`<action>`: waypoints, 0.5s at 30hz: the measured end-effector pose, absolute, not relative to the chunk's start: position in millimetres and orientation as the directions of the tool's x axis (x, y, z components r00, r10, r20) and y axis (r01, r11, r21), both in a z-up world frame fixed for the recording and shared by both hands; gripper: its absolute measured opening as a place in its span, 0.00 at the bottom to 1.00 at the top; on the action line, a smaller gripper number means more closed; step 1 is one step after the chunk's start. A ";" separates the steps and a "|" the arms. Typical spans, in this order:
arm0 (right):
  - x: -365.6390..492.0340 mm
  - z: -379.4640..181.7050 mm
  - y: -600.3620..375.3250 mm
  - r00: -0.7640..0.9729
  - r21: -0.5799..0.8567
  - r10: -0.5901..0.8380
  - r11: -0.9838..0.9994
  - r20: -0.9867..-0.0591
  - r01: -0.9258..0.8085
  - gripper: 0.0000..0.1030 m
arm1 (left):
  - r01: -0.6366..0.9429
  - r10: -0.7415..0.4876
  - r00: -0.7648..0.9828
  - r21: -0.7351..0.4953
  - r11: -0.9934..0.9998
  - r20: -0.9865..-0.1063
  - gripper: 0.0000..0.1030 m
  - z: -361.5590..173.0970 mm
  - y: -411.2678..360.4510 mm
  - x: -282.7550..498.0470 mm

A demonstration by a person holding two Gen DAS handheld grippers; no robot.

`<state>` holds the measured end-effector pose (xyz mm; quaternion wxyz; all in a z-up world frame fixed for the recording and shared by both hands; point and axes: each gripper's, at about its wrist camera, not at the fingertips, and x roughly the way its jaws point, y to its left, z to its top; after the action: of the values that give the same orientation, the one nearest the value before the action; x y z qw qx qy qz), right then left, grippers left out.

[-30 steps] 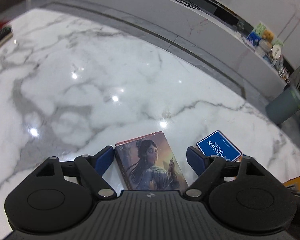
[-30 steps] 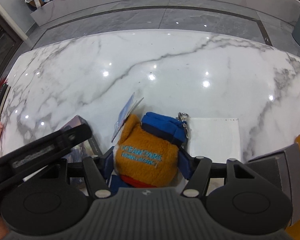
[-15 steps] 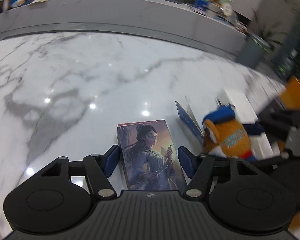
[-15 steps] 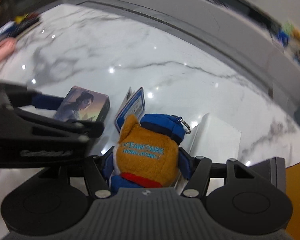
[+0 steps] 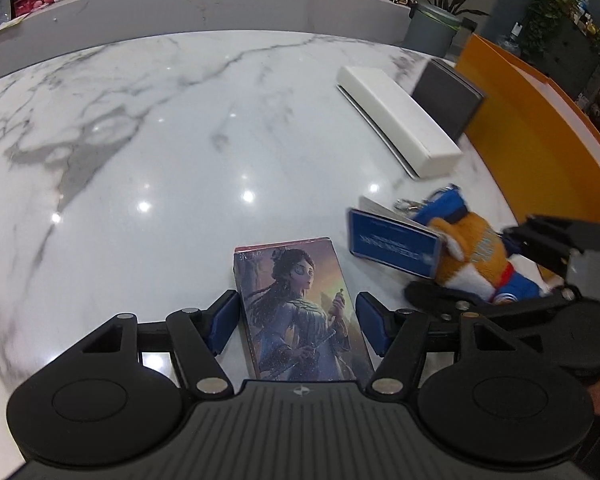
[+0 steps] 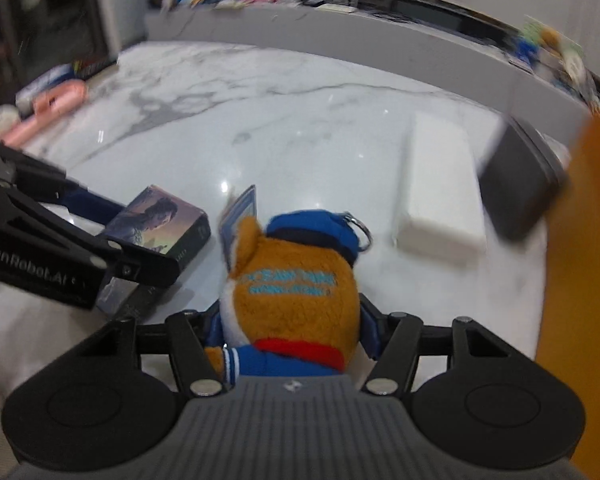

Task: Organize objects
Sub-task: 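Grasp the book with the left tool while the right tool grasps the orange plush keychain, then lift and carry the book and plush keychain over the cardboard box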

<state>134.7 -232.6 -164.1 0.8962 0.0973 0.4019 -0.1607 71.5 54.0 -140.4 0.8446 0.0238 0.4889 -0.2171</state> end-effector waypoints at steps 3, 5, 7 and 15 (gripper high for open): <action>107.5 -165.9 -220.8 0.625 0.041 -0.252 0.908 -0.739 0.416 0.62 | 0.376 -0.326 0.435 -0.160 0.913 -0.839 0.72 -140.6 49.6 61.5; 96.1 -166.9 -213.3 0.625 0.028 -0.270 0.905 -0.732 0.424 0.62 | 0.330 -0.280 0.457 -0.131 0.935 -0.844 0.72 -140.7 43.9 57.8; 88.7 -168.1 -207.4 0.633 0.001 -0.289 0.909 -0.718 0.416 0.69 | 0.280 -0.217 0.488 -0.083 0.956 -0.846 0.75 -141.8 37.1 50.1; 74.9 -169.8 -214.7 0.618 0.021 -0.301 0.889 -0.727 0.457 0.73 | 0.200 -0.107 0.546 0.005 0.980 -0.831 0.80 -146.3 20.0 34.2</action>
<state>74.9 -214.7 -169.8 0.8935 0.1022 0.3824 -0.2120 34.2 20.0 -146.3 0.8778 0.0498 0.4684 -0.0876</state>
